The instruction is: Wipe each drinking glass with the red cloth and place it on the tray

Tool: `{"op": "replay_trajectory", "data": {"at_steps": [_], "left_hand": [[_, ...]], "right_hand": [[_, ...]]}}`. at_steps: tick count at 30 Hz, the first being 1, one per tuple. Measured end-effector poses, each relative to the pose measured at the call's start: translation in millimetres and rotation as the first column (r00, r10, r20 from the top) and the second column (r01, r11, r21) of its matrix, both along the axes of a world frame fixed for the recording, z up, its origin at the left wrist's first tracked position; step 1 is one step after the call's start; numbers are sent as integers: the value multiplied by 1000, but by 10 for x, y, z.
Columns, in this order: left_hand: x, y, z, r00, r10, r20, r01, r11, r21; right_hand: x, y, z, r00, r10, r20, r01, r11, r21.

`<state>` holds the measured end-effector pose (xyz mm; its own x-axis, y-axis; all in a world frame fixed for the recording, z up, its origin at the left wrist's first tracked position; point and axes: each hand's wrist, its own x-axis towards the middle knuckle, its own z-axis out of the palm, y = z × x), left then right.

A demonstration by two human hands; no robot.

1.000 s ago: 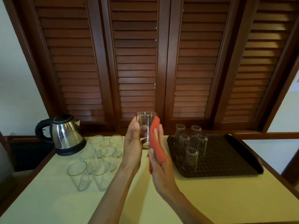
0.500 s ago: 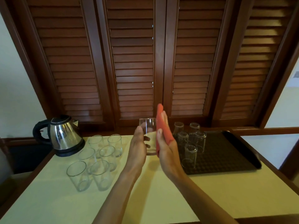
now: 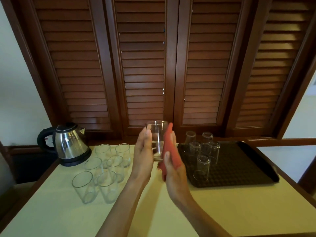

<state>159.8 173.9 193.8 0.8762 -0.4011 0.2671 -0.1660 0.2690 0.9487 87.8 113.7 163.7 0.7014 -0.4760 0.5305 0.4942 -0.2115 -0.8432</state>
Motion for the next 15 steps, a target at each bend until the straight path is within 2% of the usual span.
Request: {"op": "replay_trajectory", "data": {"at_steps": [2,5,7,9,12,15], "left_hand": [[-65,-11,-91,999,-31,-21,32,998,50],[-32,-7,-61,995,-63,-72,68,995,67],[45,14,31,995,-85,-54,89,994,63],[68,30,40,997,-75,-9,76,994,73],[10,-2,-46,995,-99,20,97,990,105],[49,-44,-47,1000,-28,10,28,999,34]], "right_hand": [[53,-112,102,999,-28,15,28,998,52],[8,-36,122,998,-35,46,39,993,-108],[-96,74,-20,1000,-16,11,17,991,-131],[-102,53,-43,999,-23,-45,23,1000,4],[13,-144,224,1000,15,6,-15,994,108],[5,-35,194,1000,1,-14,-2,998,-57]]}}
